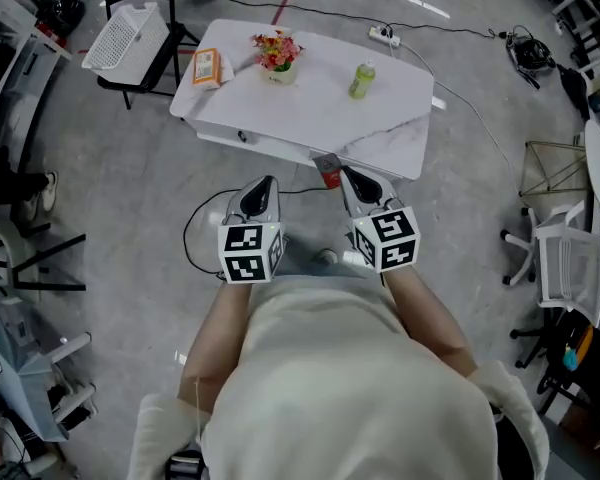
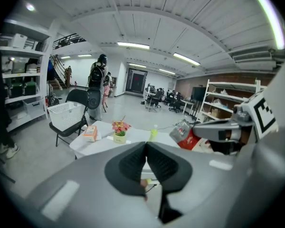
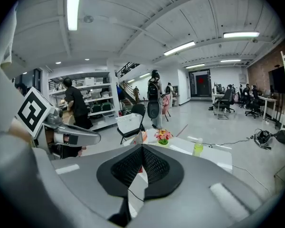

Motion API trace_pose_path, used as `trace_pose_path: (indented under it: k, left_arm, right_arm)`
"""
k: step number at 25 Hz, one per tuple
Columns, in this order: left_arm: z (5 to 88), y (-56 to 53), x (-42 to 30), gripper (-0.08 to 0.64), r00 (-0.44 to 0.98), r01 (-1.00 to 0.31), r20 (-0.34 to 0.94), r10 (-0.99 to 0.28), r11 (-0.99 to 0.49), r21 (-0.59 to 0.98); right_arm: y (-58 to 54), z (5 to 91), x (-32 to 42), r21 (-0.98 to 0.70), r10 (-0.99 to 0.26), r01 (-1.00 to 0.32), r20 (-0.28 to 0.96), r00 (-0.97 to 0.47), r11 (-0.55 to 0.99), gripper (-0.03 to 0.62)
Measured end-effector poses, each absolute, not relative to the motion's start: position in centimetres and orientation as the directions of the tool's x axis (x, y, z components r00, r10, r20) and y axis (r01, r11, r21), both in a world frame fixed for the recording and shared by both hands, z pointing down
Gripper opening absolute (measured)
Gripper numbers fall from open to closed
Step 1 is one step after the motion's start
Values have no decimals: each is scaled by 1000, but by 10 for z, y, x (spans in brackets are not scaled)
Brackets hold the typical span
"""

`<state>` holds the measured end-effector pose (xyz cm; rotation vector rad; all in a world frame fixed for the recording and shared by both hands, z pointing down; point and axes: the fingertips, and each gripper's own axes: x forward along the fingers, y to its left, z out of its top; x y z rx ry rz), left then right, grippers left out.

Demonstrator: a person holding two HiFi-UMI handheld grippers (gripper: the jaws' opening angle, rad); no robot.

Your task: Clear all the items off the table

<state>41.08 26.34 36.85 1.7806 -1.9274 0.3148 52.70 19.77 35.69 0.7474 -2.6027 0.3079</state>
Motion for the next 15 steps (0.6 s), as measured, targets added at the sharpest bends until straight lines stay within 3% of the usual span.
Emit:
trace_pose_path:
  k: [15]
  left_arm:
    - [352, 262, 249, 11, -146, -944, 468, -872, 264, 197]
  right_arm:
    - [204, 332, 343, -63, -306, -365, 426, -852, 929, 0]
